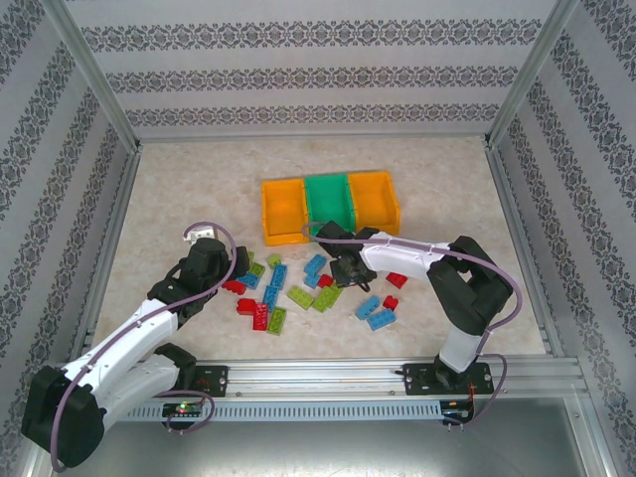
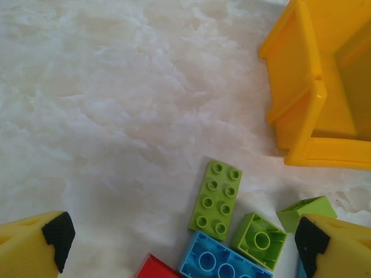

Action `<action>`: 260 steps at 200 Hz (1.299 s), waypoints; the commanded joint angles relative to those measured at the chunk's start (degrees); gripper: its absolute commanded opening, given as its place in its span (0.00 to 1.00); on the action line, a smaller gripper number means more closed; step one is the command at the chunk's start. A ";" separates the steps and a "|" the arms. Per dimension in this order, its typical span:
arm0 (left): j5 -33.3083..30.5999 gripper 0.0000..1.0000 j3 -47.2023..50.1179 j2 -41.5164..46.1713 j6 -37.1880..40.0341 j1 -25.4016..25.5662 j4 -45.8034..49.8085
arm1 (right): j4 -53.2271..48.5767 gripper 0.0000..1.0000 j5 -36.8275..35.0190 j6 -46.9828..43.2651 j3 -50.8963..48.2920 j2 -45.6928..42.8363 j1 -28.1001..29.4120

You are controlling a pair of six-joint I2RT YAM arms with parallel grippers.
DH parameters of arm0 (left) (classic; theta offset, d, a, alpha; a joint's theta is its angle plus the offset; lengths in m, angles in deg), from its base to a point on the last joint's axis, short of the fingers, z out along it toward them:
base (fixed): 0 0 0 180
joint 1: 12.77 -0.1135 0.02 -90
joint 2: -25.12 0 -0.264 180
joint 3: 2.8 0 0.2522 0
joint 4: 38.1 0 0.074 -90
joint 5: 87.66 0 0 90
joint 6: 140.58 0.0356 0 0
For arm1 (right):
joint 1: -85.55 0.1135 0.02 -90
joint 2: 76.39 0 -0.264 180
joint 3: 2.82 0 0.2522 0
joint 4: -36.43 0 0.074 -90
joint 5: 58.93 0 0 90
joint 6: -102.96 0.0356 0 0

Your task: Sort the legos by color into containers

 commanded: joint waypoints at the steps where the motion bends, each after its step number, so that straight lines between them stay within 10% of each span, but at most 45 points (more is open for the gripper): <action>1: 0.00 0.99 0.38 -0.09 -1.74 0.10 1.52 | 0.99 0.35 -1.35 -0.14 -2.37 -0.67 -1.33; 150: -1.07 0.99 0.72 0.74 -7.79 0.10 5.47 | 11.76 0.21 -1.16 -7.43 1.37 -8.89 -3.86; 260: 7.03 0.97 1.31 2.47 -12.09 0.40 11.06 | 14.47 0.30 4.63 -10.56 25.14 12.03 -13.36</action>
